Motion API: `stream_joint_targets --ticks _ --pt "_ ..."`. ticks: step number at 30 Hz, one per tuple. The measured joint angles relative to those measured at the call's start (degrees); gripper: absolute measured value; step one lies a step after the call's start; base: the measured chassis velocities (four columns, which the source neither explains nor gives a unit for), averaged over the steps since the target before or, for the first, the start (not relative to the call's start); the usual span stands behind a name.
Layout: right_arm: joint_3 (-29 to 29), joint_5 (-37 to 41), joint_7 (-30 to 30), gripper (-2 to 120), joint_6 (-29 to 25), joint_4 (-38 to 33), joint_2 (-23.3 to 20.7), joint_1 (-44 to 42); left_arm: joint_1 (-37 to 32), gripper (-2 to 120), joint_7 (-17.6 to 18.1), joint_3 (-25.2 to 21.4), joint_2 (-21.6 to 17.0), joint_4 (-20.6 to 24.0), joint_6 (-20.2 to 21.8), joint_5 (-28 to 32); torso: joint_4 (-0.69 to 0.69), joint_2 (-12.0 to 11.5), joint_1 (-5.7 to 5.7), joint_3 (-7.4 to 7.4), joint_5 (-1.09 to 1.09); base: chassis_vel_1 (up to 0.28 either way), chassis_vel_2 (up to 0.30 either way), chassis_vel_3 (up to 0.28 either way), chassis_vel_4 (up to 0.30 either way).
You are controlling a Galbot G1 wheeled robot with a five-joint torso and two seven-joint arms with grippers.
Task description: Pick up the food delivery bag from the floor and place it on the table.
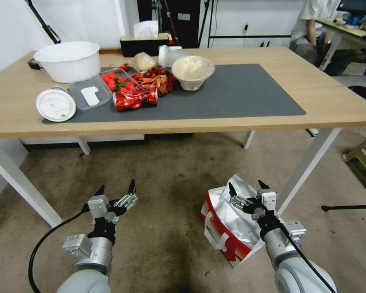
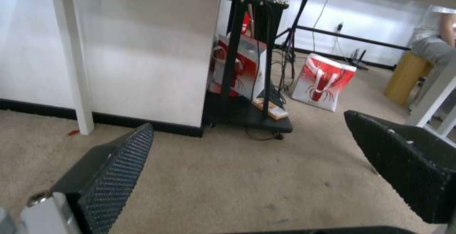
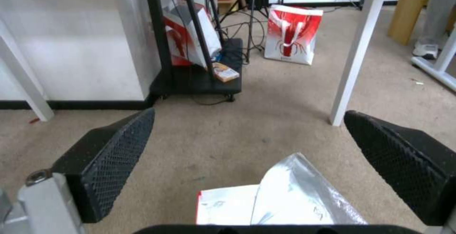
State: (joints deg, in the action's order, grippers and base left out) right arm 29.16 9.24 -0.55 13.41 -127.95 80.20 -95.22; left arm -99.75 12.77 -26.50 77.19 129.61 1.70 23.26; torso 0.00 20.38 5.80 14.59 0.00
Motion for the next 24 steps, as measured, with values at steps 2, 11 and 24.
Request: stream_joint_targets --ticks 2,11,24 --pt "-0.02 -0.02 -0.02 100 -0.01 -0.05 0.06 -0.07 0.04 100 0.01 0.00 -0.14 0.04 -0.03 0.01 0.00 -0.36 -0.11 -0.24 0.00 0.000 0.000 0.000 0.000" --pt "-0.09 -0.22 -0.09 100 -0.08 -0.12 0.36 -0.17 0.02 100 0.03 -0.22 -0.20 -0.05 -0.17 -0.02 0.00 -2.29 -0.74 -1.58 0.00 0.000 0.000 0.000 0.000" --pt "0.22 -0.02 -0.30 100 -0.10 -0.49 -0.34 -0.39 0.13 100 0.00 -0.22 -0.33 -0.16 -0.18 0.00 0.00 -5.53 -1.60 -3.94 0.00 0.000 0.000 0.000 0.000"
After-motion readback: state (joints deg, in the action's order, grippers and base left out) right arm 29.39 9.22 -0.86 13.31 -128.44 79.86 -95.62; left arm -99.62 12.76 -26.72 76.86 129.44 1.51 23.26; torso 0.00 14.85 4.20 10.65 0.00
